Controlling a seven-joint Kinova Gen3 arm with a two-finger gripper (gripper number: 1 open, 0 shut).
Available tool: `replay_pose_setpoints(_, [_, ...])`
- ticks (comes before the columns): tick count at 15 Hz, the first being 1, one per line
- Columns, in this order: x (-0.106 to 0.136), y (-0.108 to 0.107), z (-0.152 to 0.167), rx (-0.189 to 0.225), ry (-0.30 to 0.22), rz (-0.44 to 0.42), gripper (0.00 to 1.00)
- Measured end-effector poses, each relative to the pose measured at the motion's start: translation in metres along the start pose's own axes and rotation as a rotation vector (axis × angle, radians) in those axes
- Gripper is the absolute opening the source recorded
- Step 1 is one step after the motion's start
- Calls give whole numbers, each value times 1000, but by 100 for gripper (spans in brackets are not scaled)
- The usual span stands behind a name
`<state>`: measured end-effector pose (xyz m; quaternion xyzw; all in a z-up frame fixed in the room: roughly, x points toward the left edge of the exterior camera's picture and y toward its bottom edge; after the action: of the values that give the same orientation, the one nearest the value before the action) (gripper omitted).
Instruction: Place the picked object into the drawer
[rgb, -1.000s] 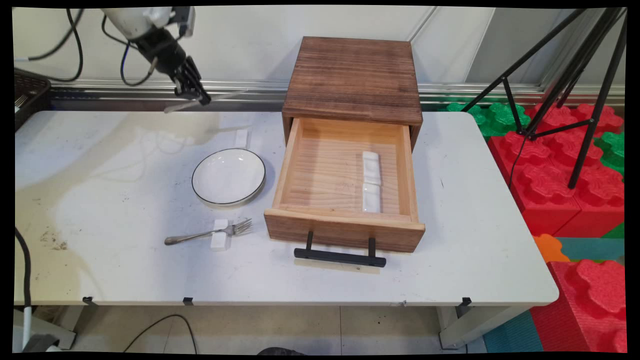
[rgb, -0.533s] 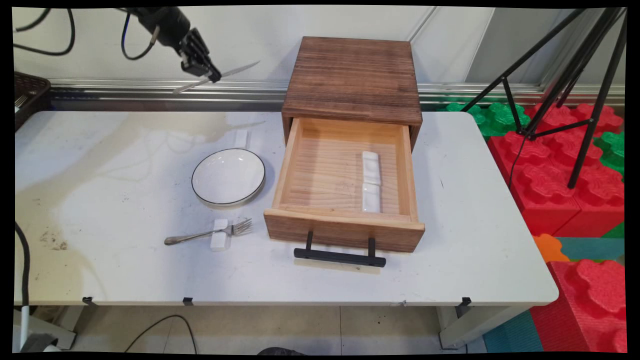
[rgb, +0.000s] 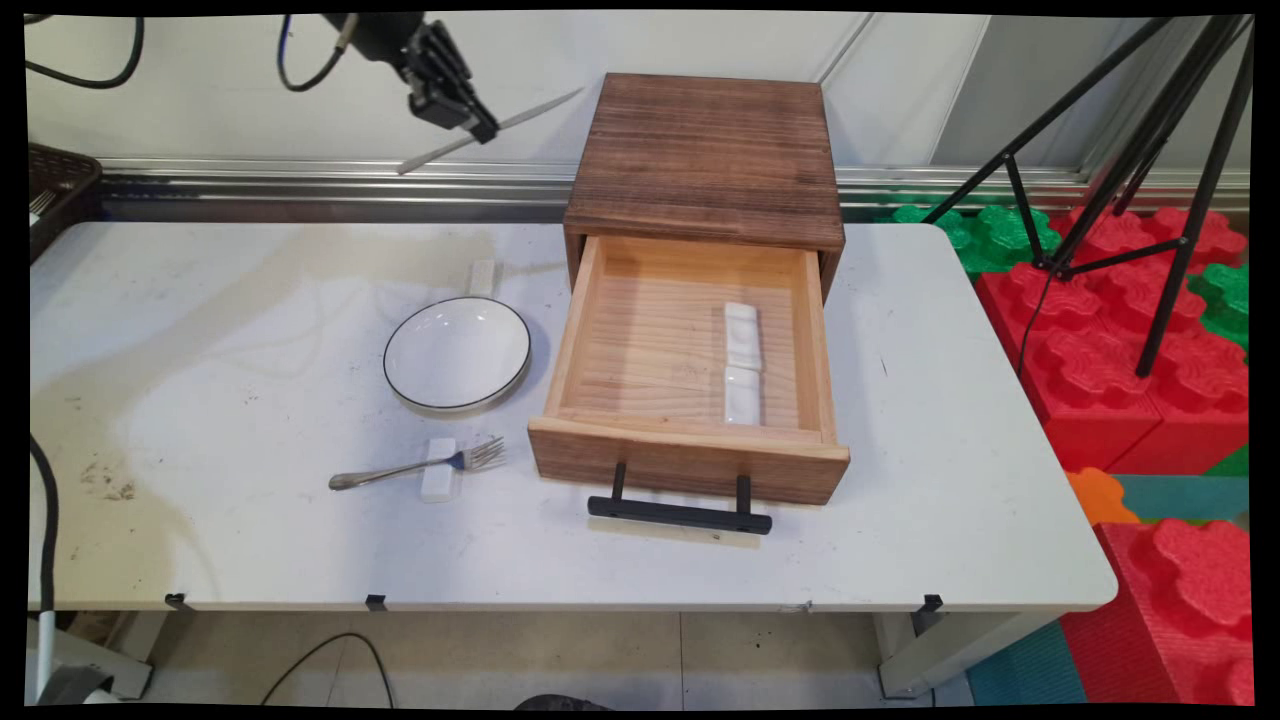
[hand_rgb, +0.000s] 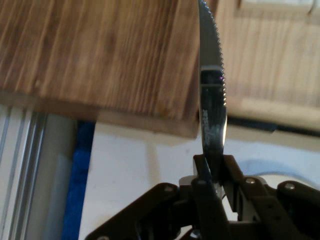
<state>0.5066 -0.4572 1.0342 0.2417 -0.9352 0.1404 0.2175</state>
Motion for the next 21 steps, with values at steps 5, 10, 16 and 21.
replay_pose_setpoints(5, [34,22,7,-17,39,28,0])
replay_pose_setpoints(10, [67,44,22,-38,70,51,0])
replay_pose_setpoints(16, [101,69,53,-58,86,80,0])
replay_pose_setpoints(21, [120,89,84,-97,91,85,0])
